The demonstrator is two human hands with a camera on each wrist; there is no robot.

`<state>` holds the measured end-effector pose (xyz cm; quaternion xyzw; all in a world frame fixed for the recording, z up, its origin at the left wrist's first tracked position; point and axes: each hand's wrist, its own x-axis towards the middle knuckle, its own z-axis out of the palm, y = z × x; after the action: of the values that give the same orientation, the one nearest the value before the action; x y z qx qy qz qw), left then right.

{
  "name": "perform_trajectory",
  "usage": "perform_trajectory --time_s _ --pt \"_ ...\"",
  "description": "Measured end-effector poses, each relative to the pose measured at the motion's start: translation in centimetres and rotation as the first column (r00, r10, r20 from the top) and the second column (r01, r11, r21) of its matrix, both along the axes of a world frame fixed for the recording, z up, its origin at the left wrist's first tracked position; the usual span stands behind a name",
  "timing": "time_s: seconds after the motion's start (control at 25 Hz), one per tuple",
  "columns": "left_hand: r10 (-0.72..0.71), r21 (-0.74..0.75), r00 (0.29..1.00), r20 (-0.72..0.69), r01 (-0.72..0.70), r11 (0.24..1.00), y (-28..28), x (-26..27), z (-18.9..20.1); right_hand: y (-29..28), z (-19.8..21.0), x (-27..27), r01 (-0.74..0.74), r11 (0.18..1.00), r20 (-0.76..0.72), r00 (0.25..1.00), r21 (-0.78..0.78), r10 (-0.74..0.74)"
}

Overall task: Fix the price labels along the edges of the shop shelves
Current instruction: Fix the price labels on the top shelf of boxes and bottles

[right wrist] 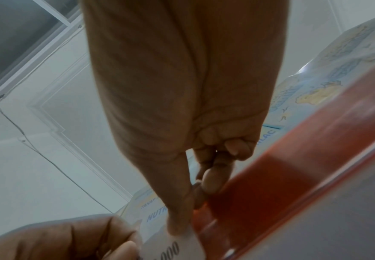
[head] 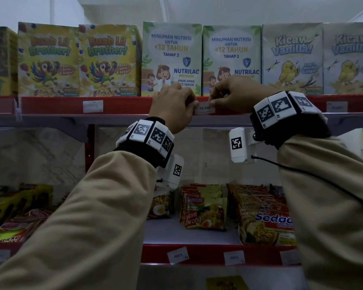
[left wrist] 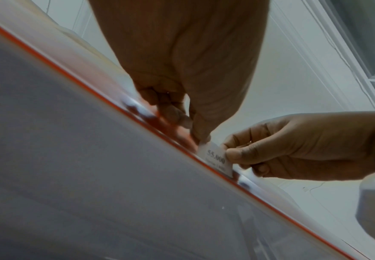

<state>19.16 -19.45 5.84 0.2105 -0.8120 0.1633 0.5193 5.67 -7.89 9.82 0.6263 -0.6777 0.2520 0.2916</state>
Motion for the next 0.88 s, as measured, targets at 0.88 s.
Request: perform_trajectory --time_s 0.88 --pt "0.076 -0.082 0.984 -0.160 -0.090 0.993 -0.7 3.0 -1.1 -3.5 -2.0 2.2 -0.058 0.963 -0.053 0.998 -0.262 0.045"
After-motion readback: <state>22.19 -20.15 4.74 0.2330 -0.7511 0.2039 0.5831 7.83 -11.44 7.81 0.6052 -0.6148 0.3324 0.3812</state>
